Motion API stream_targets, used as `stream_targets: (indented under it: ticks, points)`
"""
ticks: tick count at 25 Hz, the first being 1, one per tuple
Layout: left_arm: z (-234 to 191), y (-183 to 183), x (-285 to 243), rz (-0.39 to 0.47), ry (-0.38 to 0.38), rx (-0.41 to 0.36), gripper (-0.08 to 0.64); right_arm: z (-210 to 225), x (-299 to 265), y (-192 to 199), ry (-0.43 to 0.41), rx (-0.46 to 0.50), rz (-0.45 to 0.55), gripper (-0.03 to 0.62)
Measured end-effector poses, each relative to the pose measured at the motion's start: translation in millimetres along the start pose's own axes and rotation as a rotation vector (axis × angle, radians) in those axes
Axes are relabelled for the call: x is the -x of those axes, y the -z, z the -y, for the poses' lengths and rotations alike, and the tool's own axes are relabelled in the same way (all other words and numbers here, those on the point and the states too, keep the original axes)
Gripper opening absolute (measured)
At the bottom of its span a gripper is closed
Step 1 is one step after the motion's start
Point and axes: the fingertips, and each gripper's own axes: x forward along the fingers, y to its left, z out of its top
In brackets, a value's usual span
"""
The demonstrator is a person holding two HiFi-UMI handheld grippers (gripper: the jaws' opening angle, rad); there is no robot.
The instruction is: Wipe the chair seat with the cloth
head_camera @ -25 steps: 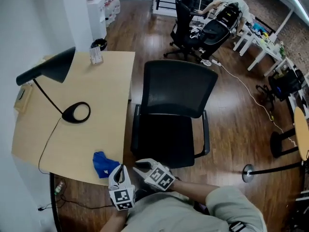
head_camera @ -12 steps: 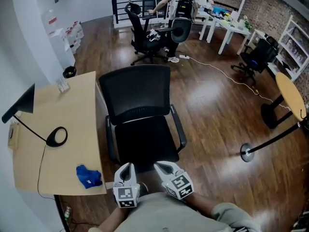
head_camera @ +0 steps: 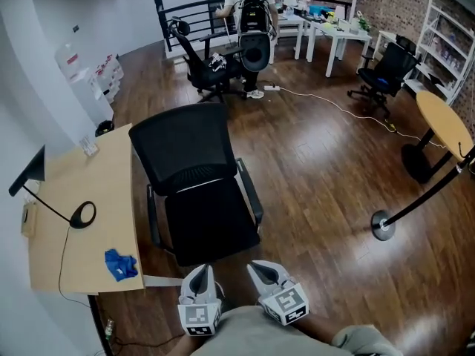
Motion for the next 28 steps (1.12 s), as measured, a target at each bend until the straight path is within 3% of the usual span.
stream_targets:
  ticks: [4,12,21,28]
  points:
    - [34,14,26,-0.020,-0.020,-0.010,0.005,-3,29,8,-0.045,-0.006,0.006,0.000]
    - [43,15,61,0.015,-0.051,0.007,0.005,-28,57,-8,-0.060,0.037,0.058,0.000]
    - [-2,29,103,0.022,-0.058,0.037,0.005,-79,39,-10,-0.008,0.053,0.062,0.000]
    - [-25,30,112,0.035,-0.013,0.028,0.005,-100,25,-6,0.028,0.028,0.043,0.000]
